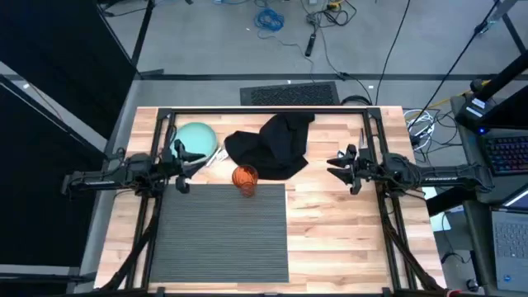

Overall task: Set table place
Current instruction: Move the gray mat to the center of the table

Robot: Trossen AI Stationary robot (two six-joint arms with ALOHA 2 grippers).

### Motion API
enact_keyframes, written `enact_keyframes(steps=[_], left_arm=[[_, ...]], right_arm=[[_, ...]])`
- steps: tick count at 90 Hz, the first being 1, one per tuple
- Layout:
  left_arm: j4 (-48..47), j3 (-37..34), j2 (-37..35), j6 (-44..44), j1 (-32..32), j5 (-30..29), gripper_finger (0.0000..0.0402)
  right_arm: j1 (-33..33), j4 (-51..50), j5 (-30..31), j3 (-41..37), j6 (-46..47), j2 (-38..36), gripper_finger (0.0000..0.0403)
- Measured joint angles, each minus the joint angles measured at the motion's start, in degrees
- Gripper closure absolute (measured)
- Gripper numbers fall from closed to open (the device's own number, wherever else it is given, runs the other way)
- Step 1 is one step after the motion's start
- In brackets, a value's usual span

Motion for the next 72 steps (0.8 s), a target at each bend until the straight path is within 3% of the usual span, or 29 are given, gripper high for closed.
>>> enact_keyframes(steps=[17, 31, 42, 49, 58, 72], left_arm=[[17.3, 0.0, 0.0, -12.4, 0.0, -9.3, 0.0295], [33.0, 0.1, 0.0, -16.0, 0.0, -19.8, 0.0295], [36.5, 0.4, 0.0, -16.9, 0.0, -23.4, 0.0295], [34.5, 2.0, 0.2, -15.7, 0.0, -22.7, 0.0295], [31.4, 5.7, 2.2, -15.2, 0.0, -22.6, 0.0295], [26.1, 16.1, 8.4, -8.0, 0.0, -22.2, 0.0295]], right_arm=[[0.0, 15.4, 1.7, 0.2, -0.1, 0.0, 0.0245], [-0.1, 18.6, 3.3, 4.1, -6.8, 0.0, 0.0245], [-0.5, 18.7, 4.4, 8.6, -20.2, 0.0, 0.0245], [-0.5, 18.6, 6.9, 12.4, -20.8, 0.8, 0.0245], [-0.7, 12.2, 12.4, 18.5, -17.8, 2.5, 0.0245], [-2.9, -9.0, 11.7, 31.1, -17.5, 8.7, 0.0245]])
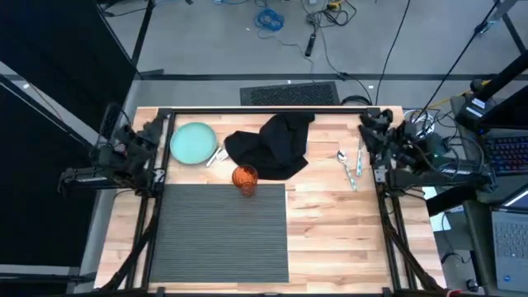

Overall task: Set table place
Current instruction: Move the gray mat to the center of the table

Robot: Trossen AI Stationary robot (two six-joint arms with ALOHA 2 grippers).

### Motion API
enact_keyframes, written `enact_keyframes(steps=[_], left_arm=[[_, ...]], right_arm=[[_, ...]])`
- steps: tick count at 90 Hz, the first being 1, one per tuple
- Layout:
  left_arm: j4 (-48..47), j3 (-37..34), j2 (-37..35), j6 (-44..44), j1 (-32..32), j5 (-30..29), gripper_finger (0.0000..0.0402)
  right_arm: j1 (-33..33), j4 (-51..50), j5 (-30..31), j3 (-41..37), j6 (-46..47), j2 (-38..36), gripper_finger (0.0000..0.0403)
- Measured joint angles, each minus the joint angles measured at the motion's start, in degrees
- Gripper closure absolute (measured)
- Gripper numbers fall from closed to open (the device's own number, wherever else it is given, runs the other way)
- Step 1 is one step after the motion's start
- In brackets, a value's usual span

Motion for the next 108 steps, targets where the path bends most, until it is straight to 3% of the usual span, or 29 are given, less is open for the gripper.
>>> enact_keyframes(steps=[14, 33, 60, 68, 88, 108], left_arm=[[-11.9, 11.8, 8.7, 3.4, 0.0, -1.4, 0.0295], [-28.8, 22.7, 17.2, 6.1, 0.0, -3.0, 0.0295], [-62.5, 30.3, 17.5, -2.8, 0.0, -2.2, 0.0295], [-65.6, 29.6, 17.4, -4.4, 0.0, -1.5, 0.0295], [-65.6, 27.9, 18.9, -4.4, 0.1, -2.4, 0.0295], [-65.8, 27.9, 21.5, -3.0, 0.1, 0.2, 0.0295]], right_arm=[[-3.2, -10.7, -1.2, 8.7, -0.8, 9.8, 0.0245], [-5.3, -1.3, -6.7, 10.1, -4.3, 22.7, 0.0245], [-5.0, 7.5, -11.2, 10.2, 16.2, 40.5, 0.0245], [-3.4, 9.8, -13.8, 10.1, 21.4, 45.7, 0.0245], [2.9, 10.4, -13.9, 14.7, 27.5, 56.2, 0.0245], [6.9, -3.4, -13.7, 23.0, 30.6, 63.5, 0.0245]])
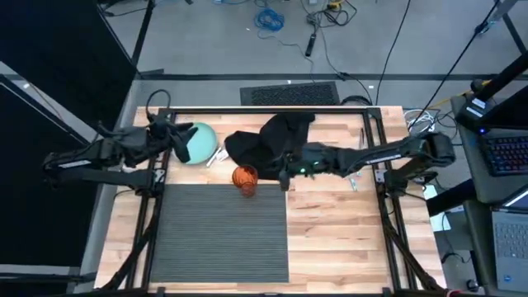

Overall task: Set table place
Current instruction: Move the gray mat to the center of the table

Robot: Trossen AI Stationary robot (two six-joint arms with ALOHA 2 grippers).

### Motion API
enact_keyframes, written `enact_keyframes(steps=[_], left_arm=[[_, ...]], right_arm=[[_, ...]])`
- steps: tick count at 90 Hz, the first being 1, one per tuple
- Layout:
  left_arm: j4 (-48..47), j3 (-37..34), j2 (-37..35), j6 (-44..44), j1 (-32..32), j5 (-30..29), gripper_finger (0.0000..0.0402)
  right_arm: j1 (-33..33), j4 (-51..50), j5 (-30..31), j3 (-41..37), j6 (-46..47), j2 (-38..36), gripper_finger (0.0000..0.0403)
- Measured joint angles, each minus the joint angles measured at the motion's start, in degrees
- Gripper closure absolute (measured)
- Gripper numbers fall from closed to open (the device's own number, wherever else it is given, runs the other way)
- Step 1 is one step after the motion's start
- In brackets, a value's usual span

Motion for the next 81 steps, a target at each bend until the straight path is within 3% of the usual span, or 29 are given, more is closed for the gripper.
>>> enact_keyframes(steps=[30, 65, 81], left_arm=[[-1.3, 0.0, 0.5, 0.3, 0.0, 2.5, 0.0295], [-1.9, 0.0, 0.5, 0.0, 0.0, 6.1, 0.0295], [-2.3, 0.0, 0.5, 0.0, 0.0, 6.1, 0.0295]], right_arm=[[4.0, -16.1, 0.3, 1.0, 7.7, 2.7, 0.0266], [8.0, -9.4, 0.3, 0.9, 16.5, 12.5, 0.0315], [9.3, -8.8, 0.1, 0.9, 17.7, 13.7, 0.0378]])
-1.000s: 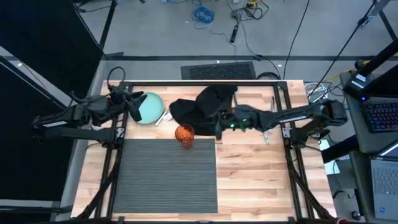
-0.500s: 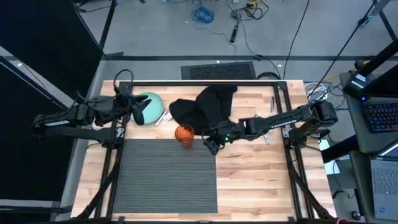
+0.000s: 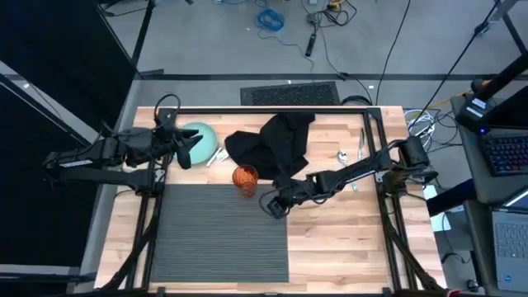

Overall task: Set table place
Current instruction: Move the gray mat to the center of the table

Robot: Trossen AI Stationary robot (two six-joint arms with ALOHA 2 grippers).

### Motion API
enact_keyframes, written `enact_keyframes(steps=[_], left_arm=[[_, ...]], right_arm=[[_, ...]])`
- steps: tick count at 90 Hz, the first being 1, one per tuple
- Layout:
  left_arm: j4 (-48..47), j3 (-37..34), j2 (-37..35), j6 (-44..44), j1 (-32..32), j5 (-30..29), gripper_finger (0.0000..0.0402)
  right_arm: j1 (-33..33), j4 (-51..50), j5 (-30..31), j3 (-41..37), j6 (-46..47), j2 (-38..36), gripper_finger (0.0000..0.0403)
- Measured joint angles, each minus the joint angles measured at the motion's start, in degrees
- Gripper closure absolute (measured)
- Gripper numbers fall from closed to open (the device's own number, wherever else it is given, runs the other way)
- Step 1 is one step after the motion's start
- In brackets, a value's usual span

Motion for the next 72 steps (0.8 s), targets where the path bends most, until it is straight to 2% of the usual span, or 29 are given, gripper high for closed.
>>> enact_keyframes(steps=[5, 14, 56, 72], left_arm=[[-0.1, 0.0, 0.0, 0.0, 0.0, 0.0, 0.0295], [-0.2, 0.0, 0.0, 0.0, 0.0, 0.0, 0.0295], [-0.2, 0.0, 0.0, 1.3, 0.0, 0.0, 0.0295], [-0.2, 0.0, 0.0, 2.0, 0.0, 3.5, 0.0295]], right_arm=[[0.4, 0.2, 0.0, 0.0, -0.2, 0.0, 0.0394], [0.7, 0.0, -0.6, 0.0, -0.1, 0.0, 0.0401], [1.9, -1.0, -3.0, 0.0, 3.9, 3.0, 0.0403], [2.2, 0.2, -2.6, 0.0, 8.0, 4.6, 0.0403]])
